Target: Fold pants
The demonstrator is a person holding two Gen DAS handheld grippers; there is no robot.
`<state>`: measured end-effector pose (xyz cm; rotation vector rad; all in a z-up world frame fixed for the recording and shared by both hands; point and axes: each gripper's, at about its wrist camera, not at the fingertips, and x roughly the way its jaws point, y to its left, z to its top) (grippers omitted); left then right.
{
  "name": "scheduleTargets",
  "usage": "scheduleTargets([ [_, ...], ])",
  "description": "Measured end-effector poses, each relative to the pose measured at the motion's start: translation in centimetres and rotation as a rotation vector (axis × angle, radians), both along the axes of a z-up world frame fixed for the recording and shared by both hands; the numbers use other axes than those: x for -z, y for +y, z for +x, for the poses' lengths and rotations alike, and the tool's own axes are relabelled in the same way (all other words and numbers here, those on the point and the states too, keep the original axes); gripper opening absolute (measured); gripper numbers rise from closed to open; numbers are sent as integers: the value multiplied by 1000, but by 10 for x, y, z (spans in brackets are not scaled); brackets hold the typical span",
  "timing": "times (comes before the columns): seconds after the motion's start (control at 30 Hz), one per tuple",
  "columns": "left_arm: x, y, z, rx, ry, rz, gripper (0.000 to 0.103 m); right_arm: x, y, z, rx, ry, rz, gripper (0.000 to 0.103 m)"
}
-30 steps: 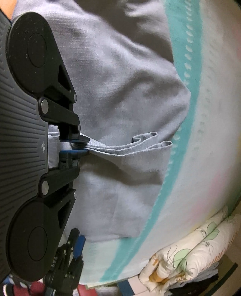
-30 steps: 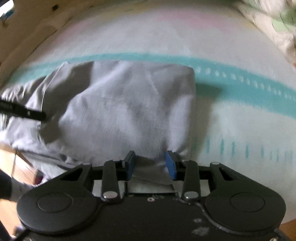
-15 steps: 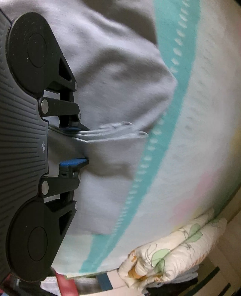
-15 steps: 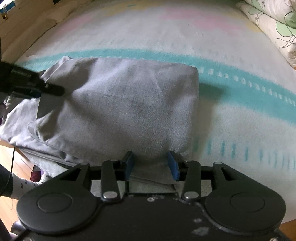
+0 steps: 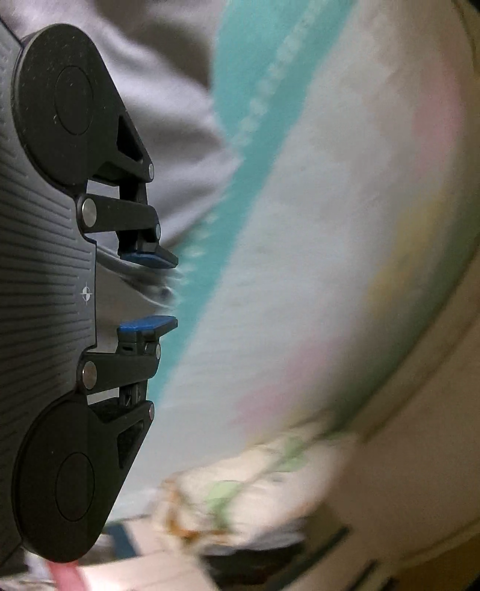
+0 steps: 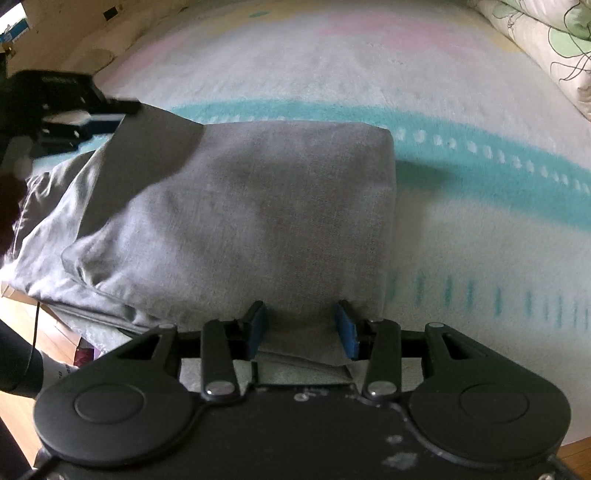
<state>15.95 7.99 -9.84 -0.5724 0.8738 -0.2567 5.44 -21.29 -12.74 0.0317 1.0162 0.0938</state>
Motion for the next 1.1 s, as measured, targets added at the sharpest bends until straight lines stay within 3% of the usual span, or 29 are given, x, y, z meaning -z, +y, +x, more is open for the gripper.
scheduleTargets([
  [0.07, -8, 12, -3, -76, -19, 23, 27, 0, -3, 0, -3, -1, 1, 44],
  [0.17, -16, 15, -9, -108, -36, 106, 27, -1, -7, 1, 6, 1, 21, 45],
  [0.27, -14, 4, -15, -30, -14, 167, 27, -8, -15, 1, 47, -18, 86, 46],
  [0.4, 1, -27, -27, 130, 32, 273, 27, -27, -25, 5, 115, -152, 138, 44],
  [0.47, 7, -41, -37, 196, 26, 318, 27, -30, -29, 14, 151, -196, 144, 38],
  [0.53, 11, -54, -43, 260, 20, 363, 27, -28, -30, 26, 178, -221, 162, 21],
  [0.67, 23, -64, -52, 313, 43, 392, 27, -12, -35, 57, 227, -227, 164, 21],
  [0.7, 27, -64, -53, 317, 50, 393, 27, -4, -39, 66, 255, -211, 158, 18],
  [0.73, 30, -65, -55, 325, 39, 404, 27, 3, -42, 73, 286, -194, 152, 7],
  [0.8, 29, -67, -56, 347, 32, 424, 27, 10, -51, 78, 332, -193, 176, 0],
  [0.9, 28, -58, -56, 306, 51, 376, 27, 5, -53, 80, 358, -182, 192, 3],
  [0.97, 23, -48, -57, 256, 58, 362, 27, 0, -44, 77, 347, -208, 156, 12],
  [1.1, 12, -23, -72, 123, 12, 442, 27, -13, -18, 68, 262, -257, 121, 21],
])
